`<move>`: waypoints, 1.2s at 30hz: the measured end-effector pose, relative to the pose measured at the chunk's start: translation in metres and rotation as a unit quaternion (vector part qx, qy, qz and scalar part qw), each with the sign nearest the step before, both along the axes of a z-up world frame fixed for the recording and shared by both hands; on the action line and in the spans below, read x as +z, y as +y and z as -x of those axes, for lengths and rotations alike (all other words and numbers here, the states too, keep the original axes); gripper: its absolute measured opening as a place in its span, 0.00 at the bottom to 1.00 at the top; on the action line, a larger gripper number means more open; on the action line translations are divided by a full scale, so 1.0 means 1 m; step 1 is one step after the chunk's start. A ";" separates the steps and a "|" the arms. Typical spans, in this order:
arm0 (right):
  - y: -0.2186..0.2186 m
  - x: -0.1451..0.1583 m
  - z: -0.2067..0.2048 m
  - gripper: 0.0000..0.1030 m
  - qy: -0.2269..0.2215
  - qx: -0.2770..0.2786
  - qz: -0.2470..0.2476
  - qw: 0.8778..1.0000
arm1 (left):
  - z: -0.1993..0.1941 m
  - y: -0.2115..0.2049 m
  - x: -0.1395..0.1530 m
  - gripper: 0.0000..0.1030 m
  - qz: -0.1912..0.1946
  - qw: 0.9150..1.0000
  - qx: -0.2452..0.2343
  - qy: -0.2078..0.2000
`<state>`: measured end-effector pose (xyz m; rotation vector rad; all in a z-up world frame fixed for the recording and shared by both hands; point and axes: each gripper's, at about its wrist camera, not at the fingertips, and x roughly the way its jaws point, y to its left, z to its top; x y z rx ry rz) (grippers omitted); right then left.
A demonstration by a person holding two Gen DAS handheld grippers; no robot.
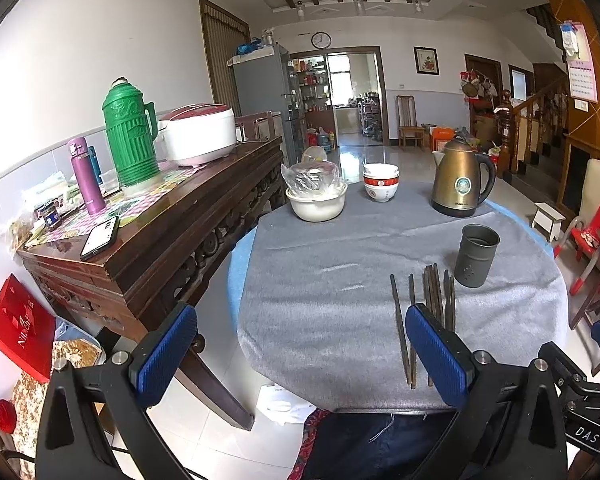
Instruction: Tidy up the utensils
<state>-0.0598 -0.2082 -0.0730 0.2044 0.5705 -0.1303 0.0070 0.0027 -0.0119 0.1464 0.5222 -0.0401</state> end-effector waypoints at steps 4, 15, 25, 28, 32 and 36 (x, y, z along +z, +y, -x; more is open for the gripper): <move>0.000 -0.001 0.000 1.00 0.000 0.000 -0.001 1.000 | 0.000 0.000 -0.001 1.00 0.001 1.000 0.001 0.001; 0.003 -0.001 0.001 1.00 0.001 0.004 0.001 1.000 | -0.001 0.002 -0.003 1.00 0.002 1.000 0.004 0.003; 0.004 -0.002 0.001 1.00 0.005 0.005 0.002 1.000 | -0.001 0.004 -0.006 1.00 0.001 1.000 0.005 0.007; 0.004 -0.003 0.000 1.00 0.007 0.005 0.000 1.000 | -0.002 0.004 -0.007 1.00 0.001 1.000 0.006 0.008; 0.003 -0.005 -0.001 1.00 0.010 0.005 -0.002 1.000 | -0.003 0.004 -0.009 1.00 0.000 1.000 0.007 0.010; 0.002 -0.008 -0.003 1.00 0.015 0.006 -0.006 1.000 | -0.005 0.005 -0.011 1.00 0.000 1.000 0.008 0.013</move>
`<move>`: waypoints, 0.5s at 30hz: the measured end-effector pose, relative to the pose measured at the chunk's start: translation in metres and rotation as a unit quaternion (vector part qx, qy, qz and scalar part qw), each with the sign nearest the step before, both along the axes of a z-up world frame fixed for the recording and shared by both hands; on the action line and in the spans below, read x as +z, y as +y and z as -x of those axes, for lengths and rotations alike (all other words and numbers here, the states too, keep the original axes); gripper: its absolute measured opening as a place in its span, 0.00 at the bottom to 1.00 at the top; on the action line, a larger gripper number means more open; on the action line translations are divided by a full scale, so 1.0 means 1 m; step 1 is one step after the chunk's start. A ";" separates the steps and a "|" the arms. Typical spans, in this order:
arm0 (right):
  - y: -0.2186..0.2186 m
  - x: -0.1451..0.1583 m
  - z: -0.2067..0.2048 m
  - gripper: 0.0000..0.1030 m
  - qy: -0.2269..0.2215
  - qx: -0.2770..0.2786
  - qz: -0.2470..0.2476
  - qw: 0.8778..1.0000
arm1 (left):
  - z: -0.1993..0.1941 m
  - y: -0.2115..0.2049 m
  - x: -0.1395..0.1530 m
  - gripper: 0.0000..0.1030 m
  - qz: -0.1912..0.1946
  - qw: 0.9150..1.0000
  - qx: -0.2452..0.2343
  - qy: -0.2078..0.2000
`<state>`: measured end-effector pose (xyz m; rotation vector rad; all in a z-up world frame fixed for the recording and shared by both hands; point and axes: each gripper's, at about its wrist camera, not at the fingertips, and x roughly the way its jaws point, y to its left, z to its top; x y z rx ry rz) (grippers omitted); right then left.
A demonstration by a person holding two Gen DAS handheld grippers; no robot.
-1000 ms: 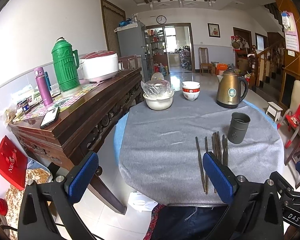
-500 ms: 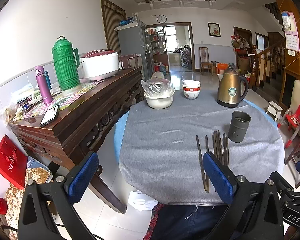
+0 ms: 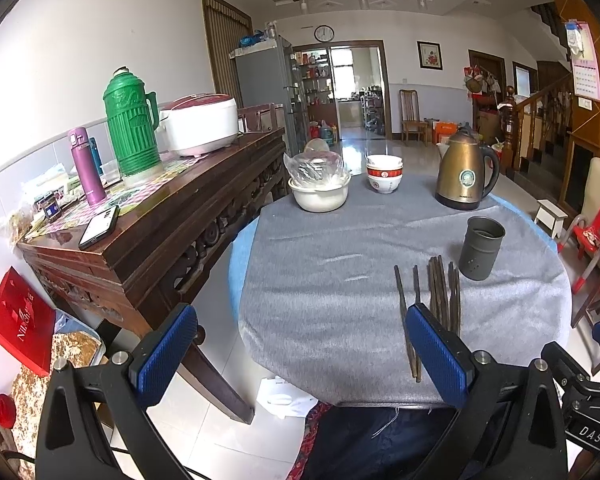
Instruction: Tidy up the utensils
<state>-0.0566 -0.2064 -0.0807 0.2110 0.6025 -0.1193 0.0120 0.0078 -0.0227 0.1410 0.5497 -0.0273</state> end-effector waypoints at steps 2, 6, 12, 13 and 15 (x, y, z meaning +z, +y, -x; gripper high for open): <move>-0.001 -0.001 -0.002 1.00 0.004 0.001 -0.002 1.000 | -0.002 0.001 -0.001 1.00 0.003 1.000 0.000 0.003; -0.006 -0.004 -0.011 1.00 0.010 -0.002 -0.009 1.000 | -0.012 0.002 -0.005 1.00 0.000 1.000 0.003 0.012; -0.006 -0.008 -0.020 1.00 0.023 0.001 -0.015 1.000 | -0.023 -0.001 -0.013 1.00 0.002 1.000 0.001 0.027; -0.005 -0.008 -0.021 1.00 0.024 0.002 -0.013 1.000 | -0.023 -0.002 -0.014 1.00 0.002 1.000 0.000 0.028; -0.003 -0.010 -0.023 1.00 0.026 0.002 -0.010 1.000 | -0.025 -0.003 -0.016 1.00 0.003 1.000 -0.002 0.031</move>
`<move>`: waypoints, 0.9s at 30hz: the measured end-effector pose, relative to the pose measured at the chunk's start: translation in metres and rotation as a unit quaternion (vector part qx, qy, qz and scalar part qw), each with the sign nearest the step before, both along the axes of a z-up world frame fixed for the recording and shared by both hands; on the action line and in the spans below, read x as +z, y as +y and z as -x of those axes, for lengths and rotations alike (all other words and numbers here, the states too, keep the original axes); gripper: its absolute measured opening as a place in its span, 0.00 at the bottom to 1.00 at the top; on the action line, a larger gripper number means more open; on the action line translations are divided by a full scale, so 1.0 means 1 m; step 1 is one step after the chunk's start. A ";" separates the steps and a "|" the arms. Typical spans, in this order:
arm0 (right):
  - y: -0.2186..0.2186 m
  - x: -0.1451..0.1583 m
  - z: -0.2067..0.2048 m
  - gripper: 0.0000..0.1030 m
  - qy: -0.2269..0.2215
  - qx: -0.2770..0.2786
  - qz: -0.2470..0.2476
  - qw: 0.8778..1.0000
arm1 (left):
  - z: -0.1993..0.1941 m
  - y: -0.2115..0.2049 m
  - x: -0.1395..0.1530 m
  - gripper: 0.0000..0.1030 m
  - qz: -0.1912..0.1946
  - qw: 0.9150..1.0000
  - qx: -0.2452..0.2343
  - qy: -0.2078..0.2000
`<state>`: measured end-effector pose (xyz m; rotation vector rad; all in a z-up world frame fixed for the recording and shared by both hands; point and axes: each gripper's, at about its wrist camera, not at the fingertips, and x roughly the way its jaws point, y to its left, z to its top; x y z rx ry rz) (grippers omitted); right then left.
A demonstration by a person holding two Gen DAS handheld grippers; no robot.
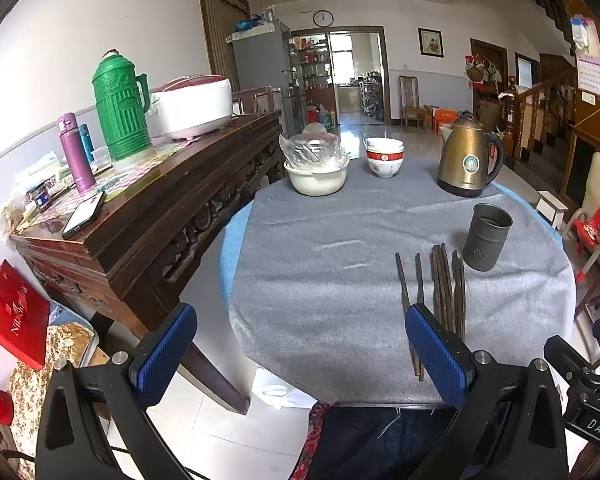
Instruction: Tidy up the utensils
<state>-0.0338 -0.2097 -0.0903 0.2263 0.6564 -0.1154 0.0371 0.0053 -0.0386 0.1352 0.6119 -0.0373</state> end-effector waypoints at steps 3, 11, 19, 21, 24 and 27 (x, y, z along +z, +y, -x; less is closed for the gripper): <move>-0.001 -0.002 -0.003 1.00 0.005 -0.002 -0.002 1.000 | -0.003 0.000 -0.002 1.00 -0.001 1.000 -0.001 0.004; -0.008 -0.010 -0.019 1.00 0.026 0.000 -0.017 1.000 | -0.018 0.000 -0.012 1.00 0.001 1.000 0.004 0.024; -0.033 -0.022 -0.071 1.00 0.051 0.017 -0.067 0.996 | -0.055 -0.001 -0.034 1.00 0.006 0.997 0.003 0.073; -0.041 -0.030 -0.088 0.96 0.060 0.019 -0.081 0.995 | -0.069 -0.003 -0.046 1.00 0.011 0.995 -0.001 0.096; -0.055 -0.053 -0.126 0.64 0.095 0.027 -0.112 0.989 | -0.100 -0.007 -0.068 0.99 0.026 0.989 -0.011 0.148; -0.068 -0.077 -0.156 0.40 0.129 0.027 -0.155 0.979 | -0.131 -0.018 -0.089 0.93 0.038 0.980 -0.031 0.191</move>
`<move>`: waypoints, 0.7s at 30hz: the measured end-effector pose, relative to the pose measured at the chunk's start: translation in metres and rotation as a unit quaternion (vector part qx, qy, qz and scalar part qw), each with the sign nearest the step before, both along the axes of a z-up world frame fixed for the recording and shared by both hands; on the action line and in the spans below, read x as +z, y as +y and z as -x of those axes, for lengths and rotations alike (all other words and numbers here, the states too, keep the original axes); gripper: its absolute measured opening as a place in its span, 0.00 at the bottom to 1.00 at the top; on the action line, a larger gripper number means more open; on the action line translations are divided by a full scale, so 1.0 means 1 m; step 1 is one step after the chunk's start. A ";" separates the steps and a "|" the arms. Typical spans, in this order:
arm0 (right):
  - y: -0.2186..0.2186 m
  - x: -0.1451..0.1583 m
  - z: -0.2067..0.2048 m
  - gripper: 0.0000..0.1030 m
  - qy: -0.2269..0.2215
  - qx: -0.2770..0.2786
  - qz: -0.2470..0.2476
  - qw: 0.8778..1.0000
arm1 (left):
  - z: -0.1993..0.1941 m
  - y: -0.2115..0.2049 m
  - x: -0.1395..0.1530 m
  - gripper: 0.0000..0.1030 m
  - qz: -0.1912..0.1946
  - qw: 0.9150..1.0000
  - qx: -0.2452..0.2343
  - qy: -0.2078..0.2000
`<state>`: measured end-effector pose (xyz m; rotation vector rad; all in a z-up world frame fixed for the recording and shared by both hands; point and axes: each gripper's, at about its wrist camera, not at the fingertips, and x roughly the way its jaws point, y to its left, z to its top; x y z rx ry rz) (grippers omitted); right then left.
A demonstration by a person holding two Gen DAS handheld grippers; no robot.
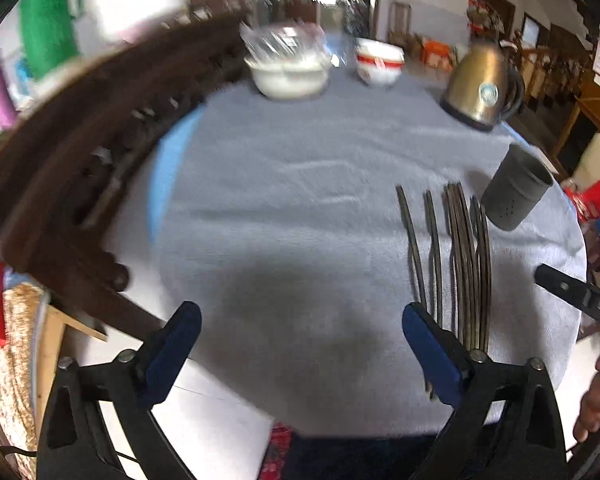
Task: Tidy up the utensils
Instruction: 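Grasp one dark chopstick with the left gripper while the right gripper grasps another chopstick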
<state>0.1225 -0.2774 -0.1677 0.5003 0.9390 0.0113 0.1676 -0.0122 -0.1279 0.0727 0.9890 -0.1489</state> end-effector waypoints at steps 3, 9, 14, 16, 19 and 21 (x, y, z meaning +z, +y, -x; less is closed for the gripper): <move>-0.004 -0.014 -0.024 0.38 0.011 -0.005 0.001 1.000 | -0.029 -0.014 -0.015 0.84 0.027 0.998 -0.026 0.040; -0.010 -0.031 -0.061 0.29 0.032 -0.028 0.006 0.999 | -0.084 -0.043 -0.037 0.66 0.069 0.991 -0.067 0.092; -0.013 -0.035 -0.077 0.25 0.033 -0.051 0.024 0.998 | -0.123 -0.067 -0.060 0.48 0.087 0.982 -0.085 0.142; -0.014 -0.038 -0.083 0.24 0.036 -0.052 0.019 0.998 | -0.134 -0.073 -0.067 0.46 0.090 0.980 -0.088 0.155; -0.013 -0.040 -0.091 0.24 0.043 -0.058 0.029 0.997 | -0.143 -0.082 -0.071 0.46 0.094 0.978 -0.092 0.163; -0.013 -0.042 -0.098 0.24 0.049 -0.059 0.024 0.997 | -0.147 -0.088 -0.071 0.46 0.099 0.976 -0.098 0.165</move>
